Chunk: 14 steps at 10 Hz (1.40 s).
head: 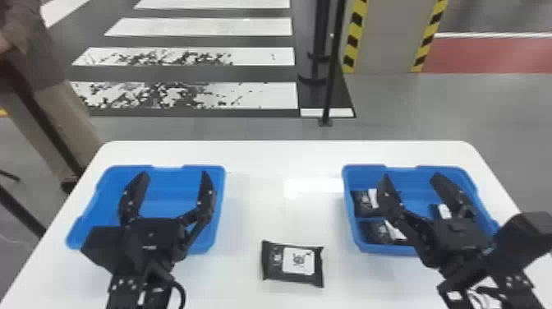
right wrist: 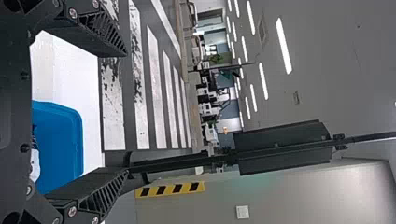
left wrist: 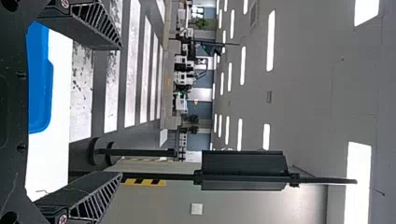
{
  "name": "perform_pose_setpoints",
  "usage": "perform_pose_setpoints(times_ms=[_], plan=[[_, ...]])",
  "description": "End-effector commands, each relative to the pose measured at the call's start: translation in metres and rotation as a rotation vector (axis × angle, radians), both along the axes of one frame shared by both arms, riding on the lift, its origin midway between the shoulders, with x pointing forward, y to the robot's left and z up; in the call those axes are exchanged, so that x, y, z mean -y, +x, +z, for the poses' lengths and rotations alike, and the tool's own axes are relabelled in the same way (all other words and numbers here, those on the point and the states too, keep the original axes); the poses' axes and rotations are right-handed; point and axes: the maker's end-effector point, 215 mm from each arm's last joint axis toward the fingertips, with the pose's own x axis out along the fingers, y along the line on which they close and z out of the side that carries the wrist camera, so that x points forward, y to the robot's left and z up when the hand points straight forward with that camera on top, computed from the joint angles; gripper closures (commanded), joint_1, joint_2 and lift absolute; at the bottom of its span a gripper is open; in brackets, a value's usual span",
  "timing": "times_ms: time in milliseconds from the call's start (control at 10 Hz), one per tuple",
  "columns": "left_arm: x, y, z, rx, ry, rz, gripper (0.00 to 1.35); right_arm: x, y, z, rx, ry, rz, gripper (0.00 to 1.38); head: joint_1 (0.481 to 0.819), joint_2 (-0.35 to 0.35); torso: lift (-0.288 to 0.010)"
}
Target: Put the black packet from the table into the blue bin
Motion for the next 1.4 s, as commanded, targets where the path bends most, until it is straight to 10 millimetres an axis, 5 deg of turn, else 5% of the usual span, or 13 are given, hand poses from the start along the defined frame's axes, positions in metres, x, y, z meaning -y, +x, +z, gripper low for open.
perform_pose_setpoints(times_ms=[0, 600, 900, 1300], plan=[[0.001, 0.0, 0.0, 0.0, -0.001, -0.001, 0.06, 0.0, 0.0, 0.0, 0.0, 0.0, 0.0, 0.15, 0.695, 0.023, -0.11], [0.001, 0.0, -0.001, -0.003, -0.002, -0.002, 0.06, -0.008, 0.002, 0.006, 0.013, 0.002, 0.019, 0.15, 0.695, 0.022, -0.11], [0.002, 0.0, -0.002, -0.006, -0.002, -0.006, 0.06, -0.071, 0.003, -0.012, -0.048, -0.007, 0.197, 0.14, 0.695, 0.063, -0.11], [0.002, 0.001, -0.003, -0.011, -0.005, -0.005, 0.06, -0.127, 0.012, -0.074, -0.204, -0.079, 0.421, 0.15, 0.695, 0.146, -0.11]])
